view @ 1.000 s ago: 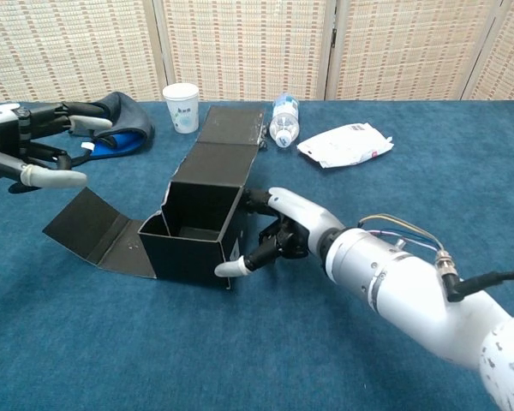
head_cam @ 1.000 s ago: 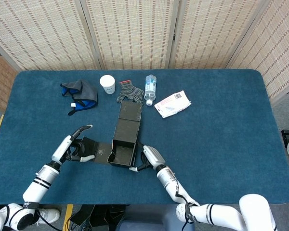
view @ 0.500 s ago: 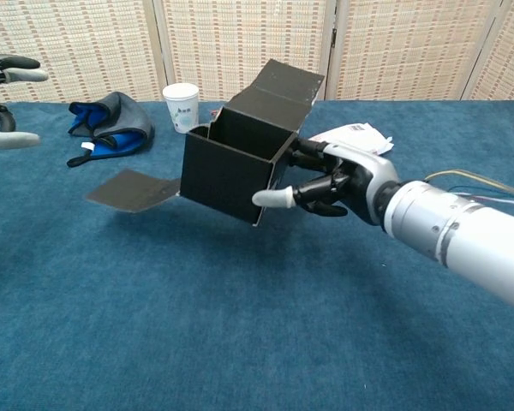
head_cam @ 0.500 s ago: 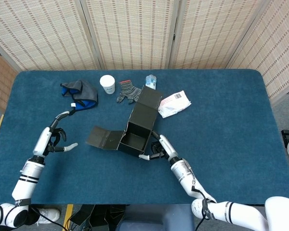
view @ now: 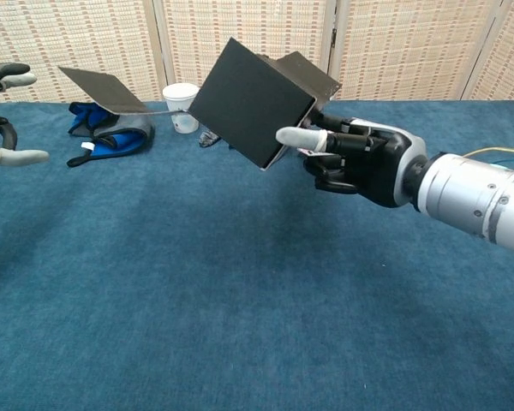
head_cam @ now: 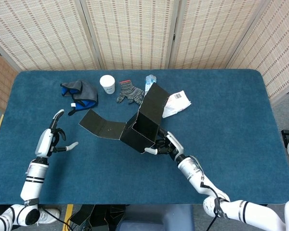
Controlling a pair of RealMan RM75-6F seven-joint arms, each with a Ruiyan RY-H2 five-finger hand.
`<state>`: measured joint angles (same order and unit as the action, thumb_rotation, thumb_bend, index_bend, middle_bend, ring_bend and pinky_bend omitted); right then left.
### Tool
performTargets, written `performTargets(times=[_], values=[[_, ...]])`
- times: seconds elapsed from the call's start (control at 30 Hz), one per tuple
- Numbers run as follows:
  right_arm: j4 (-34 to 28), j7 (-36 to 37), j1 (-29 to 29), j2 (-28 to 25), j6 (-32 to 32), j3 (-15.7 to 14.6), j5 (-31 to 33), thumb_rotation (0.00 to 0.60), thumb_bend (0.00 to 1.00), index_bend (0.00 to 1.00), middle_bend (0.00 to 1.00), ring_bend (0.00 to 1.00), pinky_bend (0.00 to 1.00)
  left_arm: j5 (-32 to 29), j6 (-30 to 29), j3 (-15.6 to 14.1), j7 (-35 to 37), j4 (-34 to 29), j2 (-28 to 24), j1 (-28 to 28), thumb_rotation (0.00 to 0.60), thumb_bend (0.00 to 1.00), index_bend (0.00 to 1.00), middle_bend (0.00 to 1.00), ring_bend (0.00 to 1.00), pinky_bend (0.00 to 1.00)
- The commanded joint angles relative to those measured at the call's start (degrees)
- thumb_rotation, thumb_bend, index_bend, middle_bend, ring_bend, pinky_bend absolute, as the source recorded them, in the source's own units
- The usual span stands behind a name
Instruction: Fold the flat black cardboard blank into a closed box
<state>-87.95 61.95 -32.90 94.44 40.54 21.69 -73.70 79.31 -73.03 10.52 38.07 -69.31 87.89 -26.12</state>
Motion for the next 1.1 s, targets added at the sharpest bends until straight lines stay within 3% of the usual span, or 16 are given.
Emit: performTargets(times=[0.03, 0.3, 0.57, 0.83, 1.1], values=[[1.0, 6.9, -0.7, -0.6, -1.8, -0.5, -4.0, 0.600, 0.33, 0.21, 0.35, 0.79, 1.00, 0.8, -1.3, 0.7, -0.5, 0.0, 1.8, -0.6, 0.600, 0.10, 0.00, 0.00, 0.62, 0.89], [5.3, 16.6, -3.5, 0.5, -1.9, -2.4, -8.6, 0.600, 0.34, 0.21, 0.36, 0.81, 1.00, 4.0, -6.4, 2.8, -0.3, -1.1, 6.6, -2.3, 0.600, 0.10, 0.00, 0.00, 0.60, 0.89], [7.9, 23.8, -5.9, 1.4, -0.2, -4.9, -11.8, 0.600, 0.34, 0.21, 0.36, 0.81, 1.00, 6.5, -6.6, 2.1, -2.6, -3.3, 8.0, -3.9, 0.600, 0.10, 0.00, 0.00, 0.59, 0.89], [8.4, 26.2, -7.2, 1.3, 2.3, -7.0, -12.9, 0.600, 0.34, 0.21, 0.36, 0.81, 1.00, 4.2, -6.0, 3.7, -4.6, -4.1, 9.4, -4.6, 0.600, 0.09, 0.00, 0.00, 0.59, 0.89], [8.9, 24.1, -8.5, 1.3, 3.0, -8.8, -12.4, 0.600, 0.34, 0.22, 0.36, 0.81, 1.00, 4.2, -6.0, 4.3, -2.9, -8.5, 7.3, -4.5, 0.600, 0.10, 0.00, 0.00, 0.59, 0.89]])
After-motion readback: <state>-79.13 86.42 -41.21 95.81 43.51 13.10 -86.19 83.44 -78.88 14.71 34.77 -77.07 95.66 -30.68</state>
